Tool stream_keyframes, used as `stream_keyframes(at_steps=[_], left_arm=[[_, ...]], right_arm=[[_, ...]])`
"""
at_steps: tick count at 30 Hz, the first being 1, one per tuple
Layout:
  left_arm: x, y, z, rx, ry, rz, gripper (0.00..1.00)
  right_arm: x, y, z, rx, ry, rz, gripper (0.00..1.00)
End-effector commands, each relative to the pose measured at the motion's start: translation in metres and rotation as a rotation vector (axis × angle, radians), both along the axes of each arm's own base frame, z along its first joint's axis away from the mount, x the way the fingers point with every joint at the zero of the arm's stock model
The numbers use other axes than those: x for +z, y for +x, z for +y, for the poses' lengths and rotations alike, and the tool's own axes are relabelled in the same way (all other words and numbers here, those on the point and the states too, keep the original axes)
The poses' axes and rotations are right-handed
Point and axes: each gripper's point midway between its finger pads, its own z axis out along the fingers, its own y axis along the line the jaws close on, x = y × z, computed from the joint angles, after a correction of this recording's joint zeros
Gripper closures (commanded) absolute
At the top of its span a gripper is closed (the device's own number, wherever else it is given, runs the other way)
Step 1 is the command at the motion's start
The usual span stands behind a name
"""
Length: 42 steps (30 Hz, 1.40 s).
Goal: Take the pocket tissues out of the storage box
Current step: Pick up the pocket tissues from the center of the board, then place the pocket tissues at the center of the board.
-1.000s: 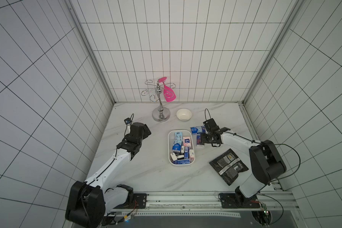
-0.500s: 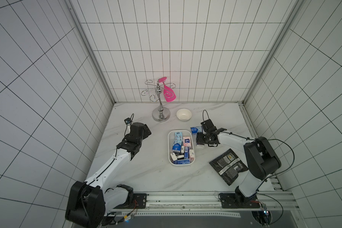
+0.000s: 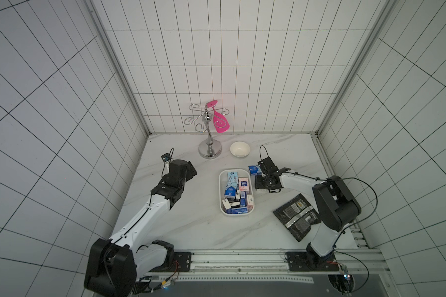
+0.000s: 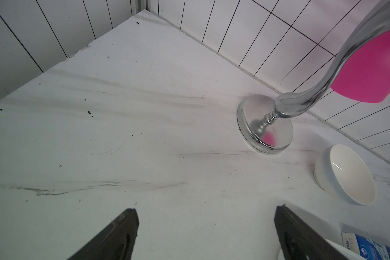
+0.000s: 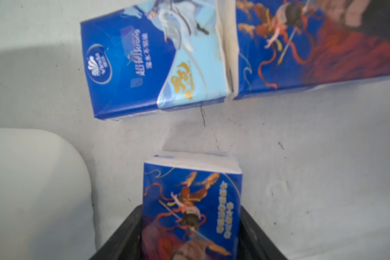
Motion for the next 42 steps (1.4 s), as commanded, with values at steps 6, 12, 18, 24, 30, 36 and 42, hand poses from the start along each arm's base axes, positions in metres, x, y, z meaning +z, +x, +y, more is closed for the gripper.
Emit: stream_keyframes(at_steps=[6, 12, 18, 24, 30, 36, 42], left_arm=[[0.001, -0.001, -0.002, -0.014, -0.002, -0.008, 0.02], [0.005, 0.000, -0.004, -0.024, -0.007, -0.015, 0.02], [0.008, 0.001, -0.007, -0.032, -0.014, -0.024, 0.02], [0.011, 0.002, -0.011, -0.041, -0.015, -0.028, 0.02], [0.019, 0.004, -0.015, -0.054, -0.023, -0.042, 0.02], [0.018, 0.003, -0.014, -0.054, -0.011, -0.038, 0.02], [0.018, 0.003, -0.012, -0.047, 0.003, -0.039, 0.02]], right_arm=[[0.026, 0.000, -0.022, 0.060, -0.119, -0.055, 0.52], [0.045, 0.014, -0.062, -0.047, -0.106, -0.091, 0.52], [0.070, 0.045, -0.109, -0.194, -0.088, -0.147, 0.51], [0.075, 0.089, -0.142, -0.309, -0.042, -0.151, 0.51], [0.074, 0.125, -0.156, -0.352, -0.001, -0.127, 0.51], [0.050, 0.135, -0.138, -0.223, -0.010, -0.025, 0.51], [0.028, 0.127, -0.129, -0.128, -0.006, 0.033, 0.50]])
